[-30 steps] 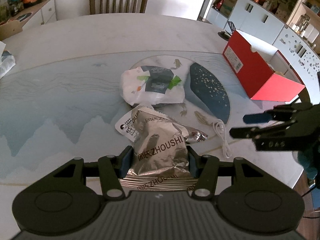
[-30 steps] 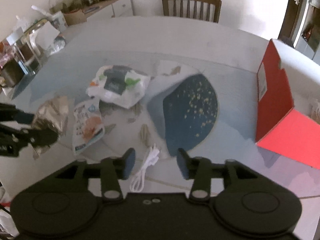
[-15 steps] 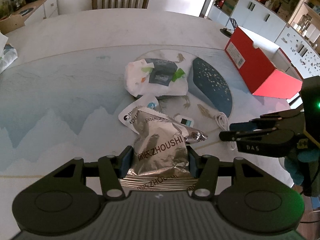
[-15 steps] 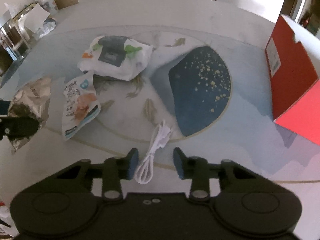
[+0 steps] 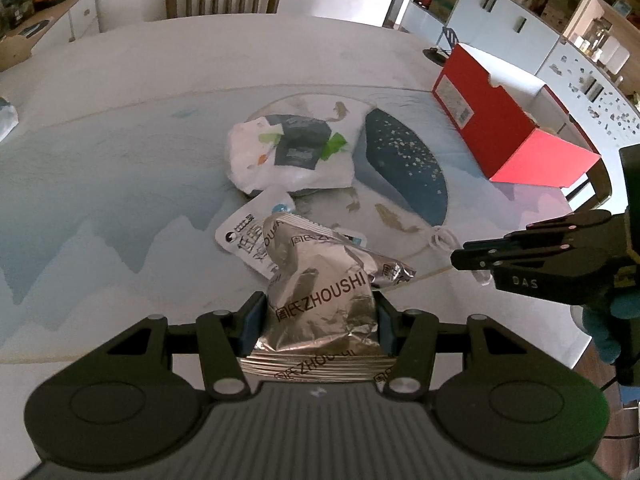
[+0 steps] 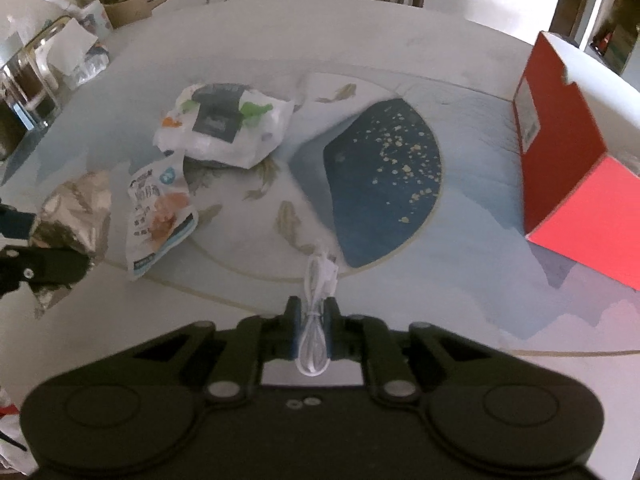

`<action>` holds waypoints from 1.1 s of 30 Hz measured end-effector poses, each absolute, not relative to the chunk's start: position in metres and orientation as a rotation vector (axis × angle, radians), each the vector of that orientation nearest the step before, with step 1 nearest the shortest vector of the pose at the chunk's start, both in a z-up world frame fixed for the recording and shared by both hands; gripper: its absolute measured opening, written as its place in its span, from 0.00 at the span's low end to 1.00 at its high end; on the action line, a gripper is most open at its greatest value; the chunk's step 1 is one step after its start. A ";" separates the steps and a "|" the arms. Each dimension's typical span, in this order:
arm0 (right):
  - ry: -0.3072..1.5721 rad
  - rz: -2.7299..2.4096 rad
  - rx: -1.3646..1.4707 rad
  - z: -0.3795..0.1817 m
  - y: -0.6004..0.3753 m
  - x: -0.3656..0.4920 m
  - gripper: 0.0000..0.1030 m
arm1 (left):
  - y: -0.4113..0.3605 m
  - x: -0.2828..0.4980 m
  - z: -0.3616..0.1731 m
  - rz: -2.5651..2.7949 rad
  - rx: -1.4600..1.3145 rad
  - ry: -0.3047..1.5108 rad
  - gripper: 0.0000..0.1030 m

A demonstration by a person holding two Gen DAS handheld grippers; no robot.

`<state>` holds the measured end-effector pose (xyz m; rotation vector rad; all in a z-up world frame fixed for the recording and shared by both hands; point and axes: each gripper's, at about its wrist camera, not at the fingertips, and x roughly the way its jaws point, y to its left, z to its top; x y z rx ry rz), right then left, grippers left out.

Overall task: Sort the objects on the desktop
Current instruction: 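Lift the silver bag with the left gripper while the right gripper grasps the white cable, then carry the silver bag and white cable toward the red shoebox with both grippers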

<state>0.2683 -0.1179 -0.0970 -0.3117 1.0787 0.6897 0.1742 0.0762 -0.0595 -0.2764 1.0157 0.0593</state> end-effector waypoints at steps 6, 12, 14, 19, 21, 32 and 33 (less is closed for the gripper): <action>1.079 0.697 -0.295 -0.089 -0.128 0.268 0.09 | 0.070 0.180 -0.058 0.048 -0.267 1.015 0.53; 1.081 0.702 -0.272 -0.083 -0.137 0.269 0.08 | 0.065 0.185 -0.058 0.037 -0.264 1.016 0.53; 1.080 0.699 -0.262 -0.081 -0.140 0.270 0.07 | 0.064 0.186 -0.058 0.035 -0.263 1.018 0.53; 1.068 0.704 -0.241 -0.072 -0.146 0.273 0.07 | 0.061 0.189 -0.058 0.031 -0.262 1.018 0.53; 1.064 0.702 -0.235 -0.068 -0.149 0.274 0.07 | 0.061 0.190 -0.057 0.027 -0.264 1.017 0.53; 1.036 0.711 -0.237 -0.044 -0.160 0.273 0.07 | 0.053 0.192 -0.047 -0.004 -0.238 1.018 0.53; 1.041 0.711 -0.228 -0.042 -0.162 0.274 0.07 | 0.051 0.193 -0.045 -0.006 -0.234 1.018 0.53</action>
